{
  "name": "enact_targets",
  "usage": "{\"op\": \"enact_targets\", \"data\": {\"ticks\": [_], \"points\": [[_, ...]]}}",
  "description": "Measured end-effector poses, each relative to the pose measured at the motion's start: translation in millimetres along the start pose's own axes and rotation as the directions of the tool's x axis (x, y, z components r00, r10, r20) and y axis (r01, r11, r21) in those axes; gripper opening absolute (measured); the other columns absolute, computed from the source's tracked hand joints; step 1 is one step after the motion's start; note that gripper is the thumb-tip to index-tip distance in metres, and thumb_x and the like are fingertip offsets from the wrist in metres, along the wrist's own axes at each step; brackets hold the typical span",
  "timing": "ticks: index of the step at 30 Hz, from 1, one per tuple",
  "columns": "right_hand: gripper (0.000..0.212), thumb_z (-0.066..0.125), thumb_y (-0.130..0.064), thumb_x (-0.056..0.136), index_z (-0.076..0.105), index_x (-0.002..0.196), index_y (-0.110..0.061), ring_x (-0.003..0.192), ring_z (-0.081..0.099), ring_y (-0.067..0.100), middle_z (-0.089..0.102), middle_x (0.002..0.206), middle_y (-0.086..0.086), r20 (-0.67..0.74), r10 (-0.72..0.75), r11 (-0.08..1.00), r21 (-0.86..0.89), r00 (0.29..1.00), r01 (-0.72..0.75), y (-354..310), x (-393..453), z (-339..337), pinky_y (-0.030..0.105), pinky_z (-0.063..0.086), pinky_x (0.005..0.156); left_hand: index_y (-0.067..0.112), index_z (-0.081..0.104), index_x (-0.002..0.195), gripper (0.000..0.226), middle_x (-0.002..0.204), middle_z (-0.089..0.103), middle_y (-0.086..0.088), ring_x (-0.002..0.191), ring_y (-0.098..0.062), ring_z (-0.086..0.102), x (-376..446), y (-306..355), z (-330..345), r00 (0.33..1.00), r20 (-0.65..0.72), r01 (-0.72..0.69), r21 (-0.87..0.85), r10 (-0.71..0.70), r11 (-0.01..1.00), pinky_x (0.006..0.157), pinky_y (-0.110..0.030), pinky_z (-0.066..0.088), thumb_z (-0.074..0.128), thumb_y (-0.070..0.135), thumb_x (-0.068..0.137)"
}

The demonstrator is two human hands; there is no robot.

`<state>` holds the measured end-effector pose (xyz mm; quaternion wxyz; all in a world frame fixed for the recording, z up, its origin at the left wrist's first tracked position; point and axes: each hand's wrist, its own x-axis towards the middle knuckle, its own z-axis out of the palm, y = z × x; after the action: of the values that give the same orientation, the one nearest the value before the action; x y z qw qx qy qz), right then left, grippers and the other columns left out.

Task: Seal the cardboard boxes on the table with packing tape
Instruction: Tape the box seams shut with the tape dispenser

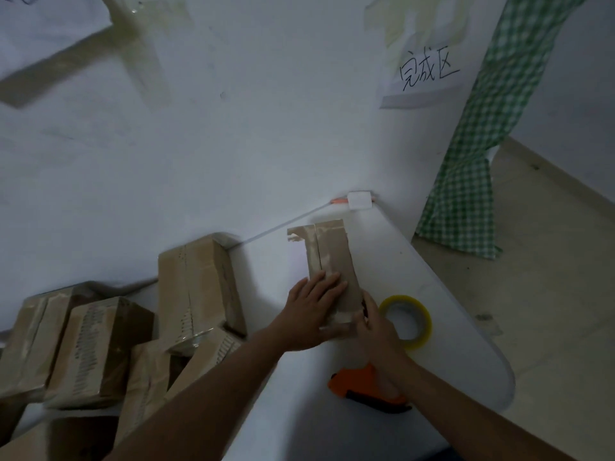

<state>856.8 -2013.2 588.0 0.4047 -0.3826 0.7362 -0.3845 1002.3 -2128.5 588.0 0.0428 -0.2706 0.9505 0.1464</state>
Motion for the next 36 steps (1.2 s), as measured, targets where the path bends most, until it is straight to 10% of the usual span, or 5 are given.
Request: {"op": "enact_targets", "data": {"ticks": [5, 11, 15, 19, 36], "points": [[0.055, 0.049, -0.019, 0.1, 0.026, 0.149, -0.011, 0.135, 0.031, 0.013, 0.027, 0.155, 0.006, -0.016, -0.234, 0.943, -0.248, 0.972, 0.223, -4.7, -4.9, -9.0, 0.012, 0.023, 0.11, 0.023, 0.056, 0.132, 0.031, 0.147, 0.045, 0.005, 0.14, -0.01, 0.035, -24.8, -7.6, -31.3, 0.796, -0.33, 0.252, -0.583, -0.508, 0.772, 0.11, -0.029, 0.03, 0.049, 0.029, 0.102], [0.07, 0.051, -0.046, 0.094, 0.027, 0.152, -0.015, 0.149, 0.007, 0.03, 0.012, 0.161, 0.008, 0.388, -0.463, 0.433, -0.686, 0.797, 0.585, -16.5, 15.4, 2.8, 0.049, 0.012, 0.12, 0.015, 0.04, 0.148, 0.05, 0.153, 0.039, -0.006, 0.139, -0.023, 0.036, -60.8, 24.4, -13.2, 0.421, 0.398, 0.232, -0.916, -0.815, -0.327, 0.109, -0.034, 0.031, 0.05, 0.032, 0.102], [0.078, 0.051, -0.058, 0.091, 0.022, 0.154, -0.022, 0.148, 0.006, 0.036, 0.006, 0.162, 0.006, 0.442, -0.349, 0.322, -0.771, 0.826, 0.549, -16.8, 22.3, 13.6, 0.052, 0.007, 0.118, 0.006, 0.029, 0.152, 0.068, 0.155, 0.036, -0.012, 0.143, -0.026, 0.033, -66.8, 39.5, -1.0, 0.41, 0.606, 0.023, -0.754, -0.682, -0.657, 0.117, -0.035, 0.024, 0.054, 0.041, 0.099], [0.076, 0.067, -0.048, 0.084, 0.04, 0.148, -0.018, 0.141, 0.03, 0.039, 0.032, 0.155, 0.011, 0.402, -0.386, 0.268, -0.813, 0.831, 0.517, -12.7, 19.0, 16.7, 0.055, 0.027, 0.112, 0.004, 0.059, 0.128, 0.048, 0.135, 0.059, -0.01, 0.125, -0.021, 0.052, -75.8, 44.6, 13.9, 0.474, 0.598, -0.051, -0.715, -0.647, -0.698, 0.109, -0.036, 0.037, 0.052, 0.043, 0.099], [0.075, 0.003, -0.062, 0.09, 0.002, 0.155, -0.025, 0.149, -0.007, 0.033, -0.007, 0.162, 0.006, 0.39, -0.292, 0.268, -0.843, 0.873, 0.466, -7.8, 17.5, 21.2, 0.05, 0.002, 0.118, 0.002, 0.066, 0.094, 0.013, 0.084, 0.06, -0.007, 0.081, -0.016, 0.052, -52.5, 46.9, 31.3, 0.367, 0.306, -0.032, -0.94, -0.879, -0.34, 0.079, -0.031, 0.048, 0.06, 0.013, 0.096]]}}
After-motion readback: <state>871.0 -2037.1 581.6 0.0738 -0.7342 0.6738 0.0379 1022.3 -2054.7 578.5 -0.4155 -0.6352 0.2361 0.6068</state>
